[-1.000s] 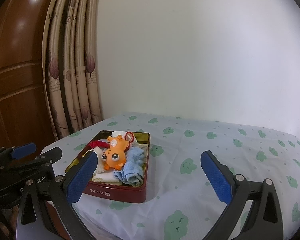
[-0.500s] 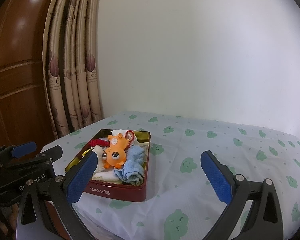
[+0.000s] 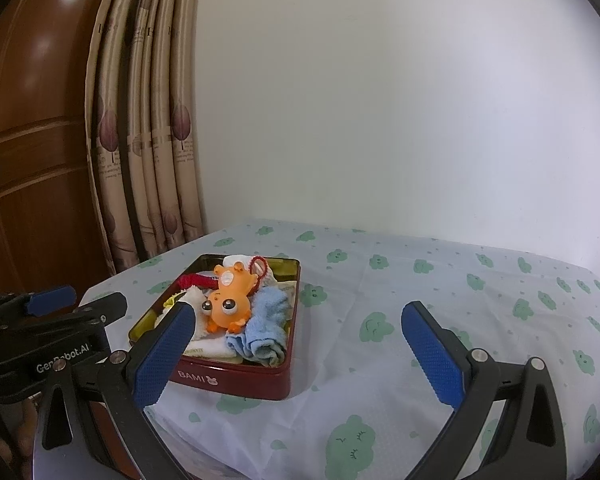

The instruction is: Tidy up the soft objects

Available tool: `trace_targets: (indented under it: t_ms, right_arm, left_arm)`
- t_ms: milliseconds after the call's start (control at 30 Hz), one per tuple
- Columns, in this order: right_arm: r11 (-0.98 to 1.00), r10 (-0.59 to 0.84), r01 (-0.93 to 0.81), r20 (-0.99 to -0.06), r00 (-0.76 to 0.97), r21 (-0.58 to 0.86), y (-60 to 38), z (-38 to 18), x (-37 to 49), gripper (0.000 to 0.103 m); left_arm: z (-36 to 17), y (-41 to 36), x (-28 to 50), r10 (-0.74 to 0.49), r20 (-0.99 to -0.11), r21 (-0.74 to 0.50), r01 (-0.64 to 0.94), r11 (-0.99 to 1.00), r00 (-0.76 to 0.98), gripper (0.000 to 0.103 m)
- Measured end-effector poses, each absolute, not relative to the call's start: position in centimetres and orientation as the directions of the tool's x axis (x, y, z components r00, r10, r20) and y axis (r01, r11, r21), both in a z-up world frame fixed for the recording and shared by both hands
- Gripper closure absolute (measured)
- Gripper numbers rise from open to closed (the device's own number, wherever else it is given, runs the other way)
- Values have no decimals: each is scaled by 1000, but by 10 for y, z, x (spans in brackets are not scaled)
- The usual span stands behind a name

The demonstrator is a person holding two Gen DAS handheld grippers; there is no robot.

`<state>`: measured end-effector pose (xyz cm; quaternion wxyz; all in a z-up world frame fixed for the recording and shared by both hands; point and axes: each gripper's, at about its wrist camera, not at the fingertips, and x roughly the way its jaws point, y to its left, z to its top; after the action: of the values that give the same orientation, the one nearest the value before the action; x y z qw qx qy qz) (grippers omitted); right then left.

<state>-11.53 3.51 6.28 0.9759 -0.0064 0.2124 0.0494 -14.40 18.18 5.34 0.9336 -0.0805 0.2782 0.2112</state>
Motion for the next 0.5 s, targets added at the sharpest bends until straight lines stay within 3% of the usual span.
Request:
trace_targets:
  t_ms: [67,300,500]
  right_arm:
    - [995,93,-99,-417,904,7,35,63,-115,1]
    - [995,96,-101,-419,903,10,31,60,-115,1]
    - [996,91,-92,-426,900,17,16,60,-114,1]
  left_arm:
    - [52,181,-143,347,-562,-29,-438,899,751,25]
    - [54,175,-151,377,-501,-15,-443,896,779,24]
    - [55,165,-147,352,-515,-10,-416,909,781,24]
